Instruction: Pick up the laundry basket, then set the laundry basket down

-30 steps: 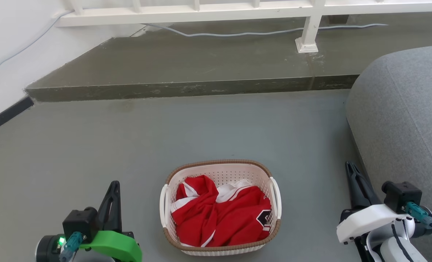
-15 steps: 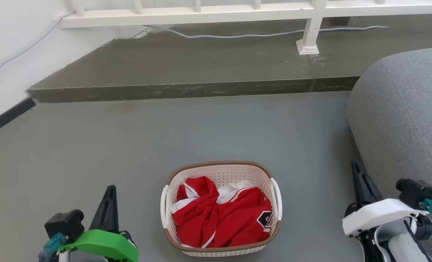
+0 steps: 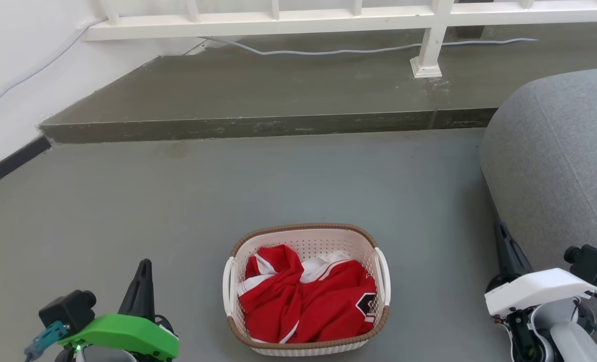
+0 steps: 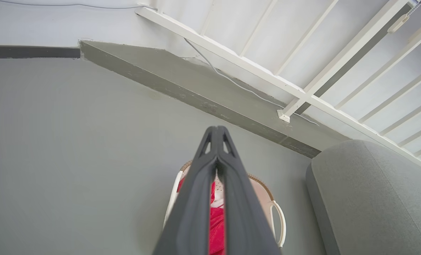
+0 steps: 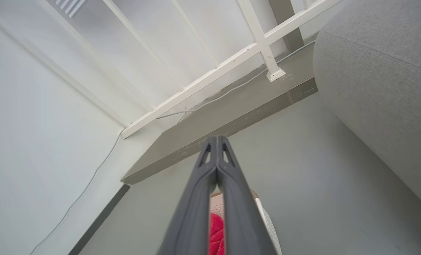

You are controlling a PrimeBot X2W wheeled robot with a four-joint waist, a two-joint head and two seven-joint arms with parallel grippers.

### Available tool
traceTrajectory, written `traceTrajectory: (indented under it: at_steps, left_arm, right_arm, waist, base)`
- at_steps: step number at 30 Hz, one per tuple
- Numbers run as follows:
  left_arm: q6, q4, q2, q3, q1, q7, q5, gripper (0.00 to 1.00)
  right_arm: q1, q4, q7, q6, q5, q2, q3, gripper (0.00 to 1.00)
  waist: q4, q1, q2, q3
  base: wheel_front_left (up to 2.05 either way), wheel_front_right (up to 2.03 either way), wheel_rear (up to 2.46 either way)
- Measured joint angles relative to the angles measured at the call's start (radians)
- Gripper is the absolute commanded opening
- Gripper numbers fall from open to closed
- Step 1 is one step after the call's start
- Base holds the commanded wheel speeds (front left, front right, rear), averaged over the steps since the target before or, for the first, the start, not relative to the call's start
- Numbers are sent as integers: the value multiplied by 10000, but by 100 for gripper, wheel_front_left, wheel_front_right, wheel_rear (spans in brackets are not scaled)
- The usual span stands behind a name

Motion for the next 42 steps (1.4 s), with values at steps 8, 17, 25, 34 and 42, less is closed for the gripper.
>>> traceTrajectory:
  at_steps: [8,17,25,34,42]
  left_arm:
    - [-176,82,0,268,-12,234,-1112,0]
    - [-360,295,-4,564,-30,439,-2290,0]
    - [-585,403,-17,780,-171,688,-3292,0]
    - [-794,644,-31,1058,-250,932,-4608,0]
    - [-1016,761,-58,1290,-430,1141,-5649,0]
  right_arm:
    - [-52,63,267,190,1047,33,-293,0]
    - [-98,180,554,414,2209,111,-612,0]
    - [-233,299,807,593,3214,234,-899,0]
    - [-291,424,1122,855,4502,314,-1246,0]
    - [-467,539,1344,1041,5538,364,-1530,0]
  waist:
    - [17,0,0,-32]
    - [36,0,0,-69]
    - [52,0,0,-103]
    - [73,0,0,-146]
    - [90,0,0,-181]
  base:
    - [0,0,0]
    - [0,0,0]
    - [0,0,0]
    - [0,0,0]
    - [0,0,0]
